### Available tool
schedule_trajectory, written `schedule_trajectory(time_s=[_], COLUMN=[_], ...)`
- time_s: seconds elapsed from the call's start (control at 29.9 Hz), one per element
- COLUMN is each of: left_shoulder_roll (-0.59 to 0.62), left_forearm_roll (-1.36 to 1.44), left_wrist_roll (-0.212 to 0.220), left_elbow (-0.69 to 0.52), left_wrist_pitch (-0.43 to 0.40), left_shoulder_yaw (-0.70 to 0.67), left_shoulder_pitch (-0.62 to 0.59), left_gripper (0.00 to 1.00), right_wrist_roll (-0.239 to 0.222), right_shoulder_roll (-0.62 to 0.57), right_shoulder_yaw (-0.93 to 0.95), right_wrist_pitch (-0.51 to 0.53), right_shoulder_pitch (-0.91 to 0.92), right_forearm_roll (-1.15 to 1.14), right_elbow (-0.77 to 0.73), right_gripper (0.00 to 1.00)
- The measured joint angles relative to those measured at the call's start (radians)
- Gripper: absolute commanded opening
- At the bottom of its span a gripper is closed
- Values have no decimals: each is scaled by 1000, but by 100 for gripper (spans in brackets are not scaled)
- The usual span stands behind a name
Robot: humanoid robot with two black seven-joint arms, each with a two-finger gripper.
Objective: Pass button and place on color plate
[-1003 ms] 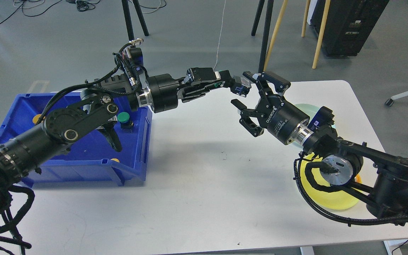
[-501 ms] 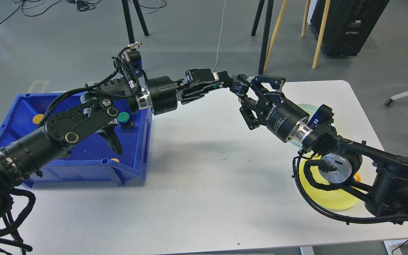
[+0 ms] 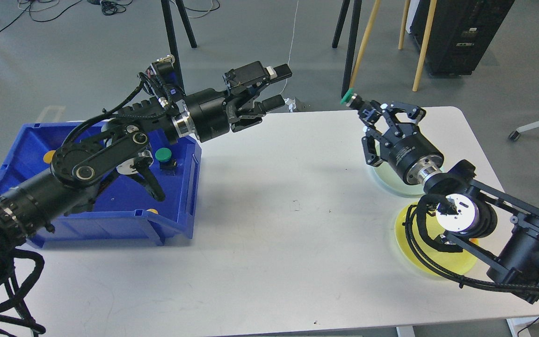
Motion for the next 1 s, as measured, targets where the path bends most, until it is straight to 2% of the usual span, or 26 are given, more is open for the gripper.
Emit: schedule_trajectory(time_s=[0.07,0.17,0.2,0.27,0.3,0.33,0.4,0.43,0.47,0.67,0.77,0.87,1.0], left_shoulder_roll=[0,-6,-7,-9,-9,-9,-9,-9,-8,5,8,13,56], left_forearm_roll=[-1,-2,-2,-2,-2,-2,-3,-3,-3,-4,-11,-63,-108], left_wrist_roll=[0,0,0,0,0,0,0,0,0,0,0,0,0], left_elbow=[0,1,1,0,0,0,0,0,1,13,38,82,118], left_wrist_pitch=[0,0,0,0,0,0,0,0,0,0,0,0,0], left_shoulder_yaw=[0,1,2,2,2,2,2,2,2,2,3,3,-7], left_shoulder_pitch=[0,2,4,6,7,7,7,7,8,10,10,10,7], left_gripper=[92,92,92,92,92,92,92,92,92,92,92,97,99], right_wrist_roll=[-27,-92,-115,-151,-161,-166,-169,-169,-169,-159,-152,-139,-120], right_shoulder_roll=[30,89,107,150,167,182,202,206,208,198,158,75,22], right_shoulder_yaw=[13,11,6,-10,-16,-20,-22,-22,-19,-5,1,3,5], right_wrist_pitch=[-58,-80,-82,-82,-82,-82,-82,-82,-81,-30,59,248,581], right_shoulder_pitch=[-1,22,34,53,58,61,64,65,65,70,109,162,221], right_forearm_roll=[64,93,93,79,70,63,54,52,51,51,46,31,-57], right_elbow=[-118,-303,-350,-438,-472,-497,-526,-529,-529,-498,-453,-385,-351], right_gripper=[0,1,4,15,25,47,100,98,100,100,100,100,100])
